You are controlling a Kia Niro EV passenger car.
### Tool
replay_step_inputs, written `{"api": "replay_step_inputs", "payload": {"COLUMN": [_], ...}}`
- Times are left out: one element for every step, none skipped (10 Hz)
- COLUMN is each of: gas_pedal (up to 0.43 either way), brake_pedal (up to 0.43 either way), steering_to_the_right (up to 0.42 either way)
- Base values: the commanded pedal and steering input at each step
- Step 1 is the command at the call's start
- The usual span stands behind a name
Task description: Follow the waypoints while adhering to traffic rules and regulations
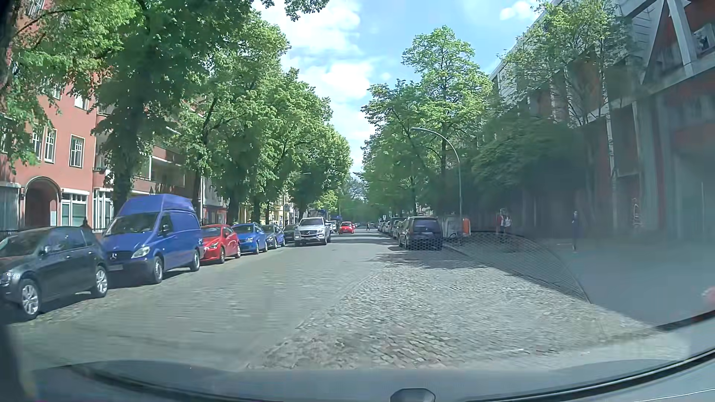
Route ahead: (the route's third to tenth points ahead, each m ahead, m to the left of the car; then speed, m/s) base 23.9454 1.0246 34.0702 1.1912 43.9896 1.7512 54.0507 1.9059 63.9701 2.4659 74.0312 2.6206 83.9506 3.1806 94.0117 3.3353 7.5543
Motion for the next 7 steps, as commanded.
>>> {"api": "replay_step_inputs", "payload": {"gas_pedal": [0.287, 0.287, 0.287, 0.287, 0.299, 0.299, 0.311], "brake_pedal": [0.018, 0.018, 0.018, 0.018, 0.018, 0.018, 0.018], "steering_to_the_right": [-0.004, -0.004, -0.006, -0.007, -0.011, -0.017, -0.020]}}
